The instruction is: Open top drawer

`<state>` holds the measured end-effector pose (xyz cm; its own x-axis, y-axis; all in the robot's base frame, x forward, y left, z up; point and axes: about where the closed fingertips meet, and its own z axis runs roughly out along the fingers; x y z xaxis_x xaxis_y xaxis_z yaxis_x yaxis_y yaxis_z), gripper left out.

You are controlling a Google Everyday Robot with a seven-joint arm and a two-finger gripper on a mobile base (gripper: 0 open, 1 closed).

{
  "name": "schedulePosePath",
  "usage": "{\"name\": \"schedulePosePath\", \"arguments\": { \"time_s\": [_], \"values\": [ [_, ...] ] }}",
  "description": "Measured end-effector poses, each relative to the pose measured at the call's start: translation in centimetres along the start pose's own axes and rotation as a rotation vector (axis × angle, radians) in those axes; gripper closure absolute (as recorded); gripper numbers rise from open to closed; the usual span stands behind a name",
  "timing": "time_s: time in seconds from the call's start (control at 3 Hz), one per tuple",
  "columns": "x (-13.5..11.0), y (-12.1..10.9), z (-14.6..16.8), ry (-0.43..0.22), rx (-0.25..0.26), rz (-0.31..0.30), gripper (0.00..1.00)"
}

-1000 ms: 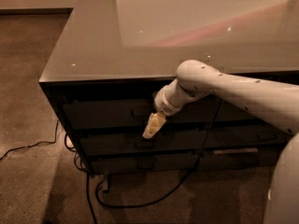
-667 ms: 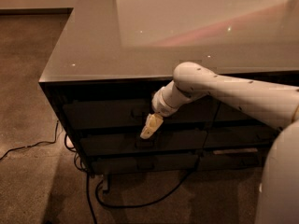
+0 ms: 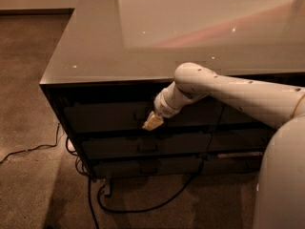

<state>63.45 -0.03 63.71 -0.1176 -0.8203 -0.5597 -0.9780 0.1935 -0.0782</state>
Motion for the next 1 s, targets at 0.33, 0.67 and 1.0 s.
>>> {"name": "schedulePosePath", "arguments": {
  "time_s": [0.33,0.67,1.0],
  "values": [
    [-0.43,-0.06,-0.62,0.000,0.000,0.000,0.65],
    [-0.70,-0.10,-1.04,0.000,0.000,0.000,0.88],
    [-0.54,0.19,-1.35,0.003,-0.006,0.000,1.00]
  ]
}}
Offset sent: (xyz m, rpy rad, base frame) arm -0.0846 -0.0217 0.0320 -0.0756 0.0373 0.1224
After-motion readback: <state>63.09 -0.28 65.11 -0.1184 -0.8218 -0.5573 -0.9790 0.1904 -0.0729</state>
